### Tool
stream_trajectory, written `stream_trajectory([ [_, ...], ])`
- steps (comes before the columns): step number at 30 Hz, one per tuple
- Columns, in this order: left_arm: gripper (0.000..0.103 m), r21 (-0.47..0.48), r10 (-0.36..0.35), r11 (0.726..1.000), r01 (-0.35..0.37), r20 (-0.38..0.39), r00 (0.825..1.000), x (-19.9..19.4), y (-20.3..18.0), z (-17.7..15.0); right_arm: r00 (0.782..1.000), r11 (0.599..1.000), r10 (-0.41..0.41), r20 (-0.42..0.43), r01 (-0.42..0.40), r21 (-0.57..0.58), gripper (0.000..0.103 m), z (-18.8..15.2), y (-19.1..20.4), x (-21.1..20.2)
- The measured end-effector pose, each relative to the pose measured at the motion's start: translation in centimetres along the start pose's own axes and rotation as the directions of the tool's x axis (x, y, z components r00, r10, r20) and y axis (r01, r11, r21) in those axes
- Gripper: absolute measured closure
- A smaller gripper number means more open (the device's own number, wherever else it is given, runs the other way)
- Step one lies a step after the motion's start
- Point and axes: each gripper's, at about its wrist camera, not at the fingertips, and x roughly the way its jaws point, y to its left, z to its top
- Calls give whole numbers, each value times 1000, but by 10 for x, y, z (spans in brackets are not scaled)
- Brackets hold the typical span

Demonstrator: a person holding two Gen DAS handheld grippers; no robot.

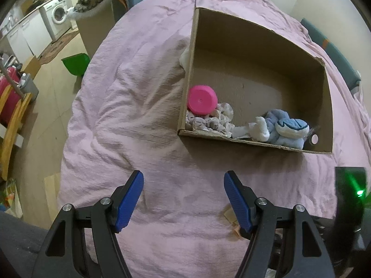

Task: Organize soft objects
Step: 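Withdraw both open tools from the box toward the tan foam pieces, then grasp a tan foam piece with the right tool while the left tool grasps another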

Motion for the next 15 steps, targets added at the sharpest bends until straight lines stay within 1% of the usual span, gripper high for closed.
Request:
stream_trajectory([
  [1, 34, 6, 2, 1000, -2, 0, 1000, 0, -1, 0, 1000, 1000, -20, -6, 20, -2, 53, 0, 1, 4],
  [4, 34, 16, 6, 1000, -6, -5, 1000, 2, -2, -1, 999, 999, -53, -10, 52, -5, 68, -1, -1, 8],
  [5, 34, 17, 6, 1000, -6, -8, 1000, 3, -2, -1, 998, 998, -57, -7, 57, -11, 75, -2, -1, 7],
  [6, 34, 19, 7, 1000, -7, -10, 1000, 4, -3, -1, 998, 998, -56, -2, 56, -15, 88, -3, 0, 5],
  [7, 34, 21, 9, 1000, -9, -11, 1000, 5, -3, 0, 999, 998, -54, 0, 54, -14, 94, -4, 0, 4],
  [8, 34, 23, 11, 1000, -11, -13, 1000, 6, -4, 0, 999, 999, -44, 0, 44, -10, 97, -6, -1, 3],
  [10, 34, 29, 10, 1000, -9, -17, 1000, 7, -5, -1, 999, 999, -33, 15, 33, -14, 97, -6, -2, -4],
  [12, 34, 43, 8, 999, -7, -22, 1000, 8, -7, -2, 999, 999, -15, 45, 16, -28, 97, -6, -1, -15],
  [15, 34, 75, 10, 997, -7, -35, 999, 10, -11, -4, 994, 999, -10, 107, 13, -31, 97, -6, 0, -34],
])
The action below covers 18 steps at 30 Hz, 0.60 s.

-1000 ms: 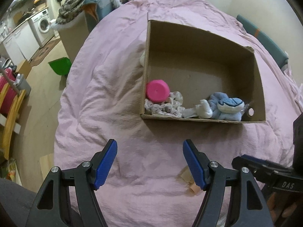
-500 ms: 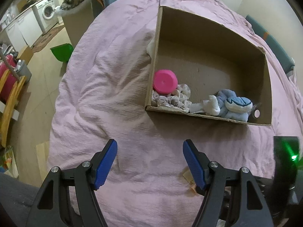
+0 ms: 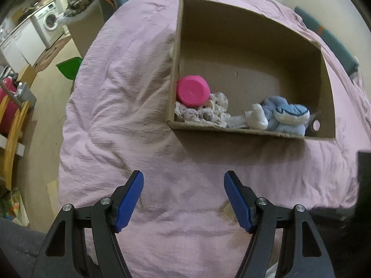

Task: Organize soft objects
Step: 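Grasp a tan foam piece with the right tool while the left tool grasps another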

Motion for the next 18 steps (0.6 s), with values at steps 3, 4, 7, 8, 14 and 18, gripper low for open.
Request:
stream_trajectory([
  [3, 34, 30, -13, 999, 14, -30, 999, 6, -6, -4, 997, 999, -16, 81, 13, 36, 97, 4, -9, -20],
  [4, 34, 46, -24, 999, 26, -48, 999, 10, -10, -5, 994, 998, -23, 109, 18, 52, 97, 5, -14, -29],
  [7, 34, 95, -53, 993, 63, -112, 992, 23, -22, -11, 982, 995, -56, 181, 41, 86, 97, 9, -22, -46],
  [8, 34, 116, -60, 990, 76, -131, 990, 28, -28, -13, 979, 994, -57, 195, 38, 103, 97, 10, -25, -49],
  [14, 51, 225, -83, 966, 125, -188, 979, 46, -54, -22, 976, 990, -43, 213, 13, 141, 97, 16, -34, -55],
  [18, 75, 230, -129, 957, 177, -208, 970, 54, -58, -23, 977, 991, -39, 210, 10, 135, 97, 14, -33, -50],
])
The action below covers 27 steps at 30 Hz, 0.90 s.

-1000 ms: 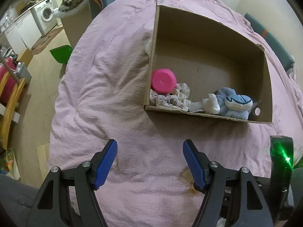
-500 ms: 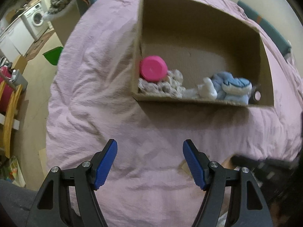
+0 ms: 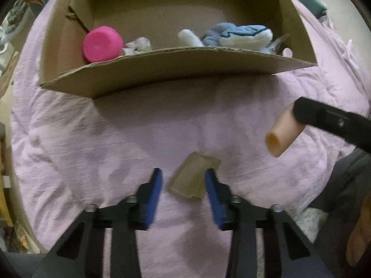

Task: Organize soft objects
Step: 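Grasp a tan foam piece with the right tool while the left tool grasps another, then carry both tan foam pieces into the box and open both tools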

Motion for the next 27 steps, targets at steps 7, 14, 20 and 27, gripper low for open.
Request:
stream_trajectory([
  [7, 97, 0, -95, 996, 95, 5, 995, -6, 2, -1, 1000, 1000, 6, -1, -6, 0, 97, -1, -1, -1],
  [14, 97, -71, -89, 993, 97, 113, 990, -43, 22, -13, 1000, 1000, 10, 6, -10, -3, 97, -2, -2, -3],
  [20, 97, -165, -46, 982, 94, 271, 961, -86, 48, -22, 993, 997, 80, 82, -79, -13, 97, -1, 4, -23],
  [27, 97, -172, 2, 982, 74, 405, 914, -128, 49, -8, 979, 992, 117, 167, -108, -64, 97, 6, 17, -49],
])
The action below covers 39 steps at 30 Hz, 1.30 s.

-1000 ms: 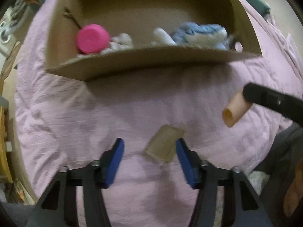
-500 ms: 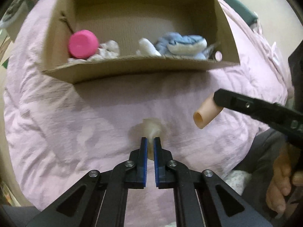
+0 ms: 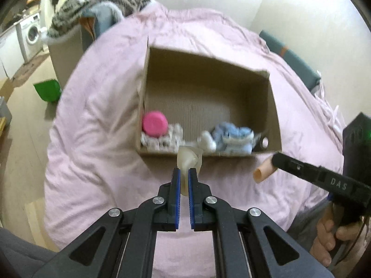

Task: Organize soft objects
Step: 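Carry both tan foam pieces into the box and open both tools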

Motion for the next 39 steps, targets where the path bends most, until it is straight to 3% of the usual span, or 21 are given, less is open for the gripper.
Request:
stream_trajectory([
  [8, 97, 41, 11, 999, -14, 73, 997, -10, -9, 47, 993, 999, 48, 112, -46, -14, 97, 34, 9, -26],
  [15, 97, 81, 36, 996, -44, 92, 995, 9, -16, 81, 990, 997, -13, 137, 23, -69, 97, 67, 13, -15],
  [18, 97, 104, 62, 992, -72, 104, 993, 27, -16, 83, 990, 995, -56, 131, 66, -71, 97, 71, 6, -2],
  [25, 97, 63, 84, 994, -85, 23, 996, 76, -1, 70, 987, 985, -152, 47, 156, -77, 97, 57, -14, 42],
  [28, 97, 51, 88, 995, -88, 10, 996, 84, 2, 67, 978, 968, -207, 39, 210, -134, 97, 55, -7, 53],
  [39, 96, 101, 151, 983, -151, 8, 988, 90, -8, 61, 966, 945, -257, -20, 247, -216, 97, 47, 2, 80],
])
